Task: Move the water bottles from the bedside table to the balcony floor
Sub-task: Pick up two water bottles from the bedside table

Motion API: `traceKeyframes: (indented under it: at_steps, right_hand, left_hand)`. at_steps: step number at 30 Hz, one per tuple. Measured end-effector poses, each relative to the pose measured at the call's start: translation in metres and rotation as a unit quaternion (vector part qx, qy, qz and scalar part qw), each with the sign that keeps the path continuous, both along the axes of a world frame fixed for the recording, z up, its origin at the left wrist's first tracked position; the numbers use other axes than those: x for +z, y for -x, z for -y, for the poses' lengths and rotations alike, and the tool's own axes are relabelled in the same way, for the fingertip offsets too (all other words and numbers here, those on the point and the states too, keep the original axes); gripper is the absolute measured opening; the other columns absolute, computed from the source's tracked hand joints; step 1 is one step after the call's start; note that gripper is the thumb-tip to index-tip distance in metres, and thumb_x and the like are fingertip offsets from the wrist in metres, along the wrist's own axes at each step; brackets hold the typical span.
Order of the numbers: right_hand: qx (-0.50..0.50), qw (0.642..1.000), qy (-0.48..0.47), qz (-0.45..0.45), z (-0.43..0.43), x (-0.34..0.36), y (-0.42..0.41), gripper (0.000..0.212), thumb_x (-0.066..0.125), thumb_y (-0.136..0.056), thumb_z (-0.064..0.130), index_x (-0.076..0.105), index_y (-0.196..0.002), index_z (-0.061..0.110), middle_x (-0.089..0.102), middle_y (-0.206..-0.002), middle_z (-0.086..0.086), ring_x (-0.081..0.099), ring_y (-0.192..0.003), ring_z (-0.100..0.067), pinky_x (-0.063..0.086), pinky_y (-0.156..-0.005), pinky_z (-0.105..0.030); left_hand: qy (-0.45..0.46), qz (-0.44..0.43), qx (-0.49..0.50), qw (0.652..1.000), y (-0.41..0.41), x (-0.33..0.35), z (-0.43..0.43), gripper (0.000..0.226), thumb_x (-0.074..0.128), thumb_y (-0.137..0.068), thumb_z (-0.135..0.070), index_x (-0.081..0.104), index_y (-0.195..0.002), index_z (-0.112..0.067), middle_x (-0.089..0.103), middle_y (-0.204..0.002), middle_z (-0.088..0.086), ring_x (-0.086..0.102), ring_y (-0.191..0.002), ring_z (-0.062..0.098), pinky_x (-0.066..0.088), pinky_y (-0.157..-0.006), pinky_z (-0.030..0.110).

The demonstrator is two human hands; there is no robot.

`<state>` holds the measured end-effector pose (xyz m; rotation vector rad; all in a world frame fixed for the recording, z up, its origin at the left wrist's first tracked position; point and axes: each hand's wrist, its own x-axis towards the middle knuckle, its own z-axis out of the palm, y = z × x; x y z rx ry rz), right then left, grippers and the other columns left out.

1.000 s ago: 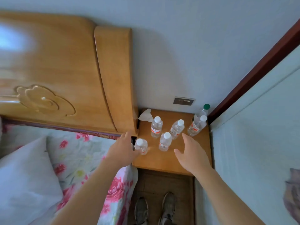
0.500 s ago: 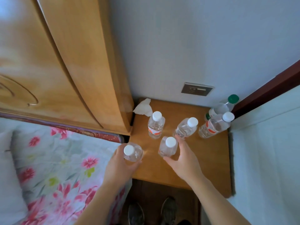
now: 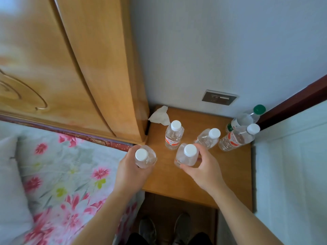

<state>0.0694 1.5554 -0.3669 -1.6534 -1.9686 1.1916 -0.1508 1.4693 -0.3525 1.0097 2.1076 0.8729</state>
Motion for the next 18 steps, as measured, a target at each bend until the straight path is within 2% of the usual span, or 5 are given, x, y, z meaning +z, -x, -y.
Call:
traceKeyframes:
  at_steps: [4, 10, 12, 15, 18]
  right_hand:
    - [0.006, 1.0, -0.025, -0.001, 0.002, 0.045, 0.006, 0.067, 0.085, -0.073, 0.038, 0.04, -0.121, 0.047, 0.042, -0.109, 0.042, 0.05, -0.105, 0.004, 0.039, -0.084, -0.011]
    - [0.01, 0.998, -0.053, -0.017, 0.007, 0.126, 0.02, 0.067, 0.084, -0.073, 0.043, 0.041, -0.124, 0.046, 0.046, -0.113, 0.036, 0.051, -0.104, 0.002, 0.036, -0.075, -0.007]
    - [0.011, 0.997, -0.069, -0.028, 0.009, 0.15, 0.024, 0.067, 0.085, -0.072, 0.042, 0.043, -0.125, 0.044, 0.05, -0.116, 0.03, 0.051, -0.104, 0.003, 0.038, -0.075, -0.007]
    - [0.016, 0.995, -0.094, -0.035, 0.014, 0.18, 0.029, 0.067, 0.084, -0.071, 0.045, 0.041, -0.123, 0.048, 0.048, -0.113, 0.035, 0.05, -0.106, 0.01, 0.039, -0.078, -0.007]
    - [0.021, 0.994, -0.101, -0.03, 0.019, 0.21, 0.035, 0.067, 0.083, -0.071, 0.049, 0.04, -0.122, 0.051, 0.049, -0.113, 0.034, 0.053, -0.106, 0.003, 0.042, -0.08, -0.011]
  left_hand:
    - [-0.016, -0.003, -0.012, 1.0, 0.01, 0.041, 0.003, 0.053, 0.083, -0.07, -0.017, 0.055, -0.099, -0.051, 0.065, -0.093, -0.025, 0.058, -0.092, -0.011, 0.042, -0.068, 0.014]
    - [-0.072, -0.014, -0.027, 0.997, 0.028, 0.116, 0.008, 0.051, 0.088, -0.07, -0.024, 0.056, -0.098, -0.053, 0.066, -0.095, -0.026, 0.062, -0.091, -0.003, 0.043, -0.068, 0.011]
    - [-0.081, -0.02, -0.03, 0.996, 0.033, 0.139, 0.009, 0.047, 0.087, -0.07, -0.025, 0.057, -0.097, -0.049, 0.066, -0.093, -0.025, 0.062, -0.088, -0.002, 0.045, -0.068, 0.014]
    - [-0.085, -0.021, -0.029, 0.996, 0.039, 0.168, 0.015, 0.047, 0.087, -0.07, -0.026, 0.057, -0.098, -0.05, 0.066, -0.092, -0.026, 0.061, -0.089, -0.004, 0.049, -0.068, 0.018]
    - [-0.09, -0.017, -0.024, 0.995, 0.044, 0.195, 0.021, 0.045, 0.087, -0.069, -0.028, 0.061, -0.103, -0.041, 0.068, -0.092, -0.019, 0.062, -0.088, -0.001, 0.055, -0.073, 0.027]
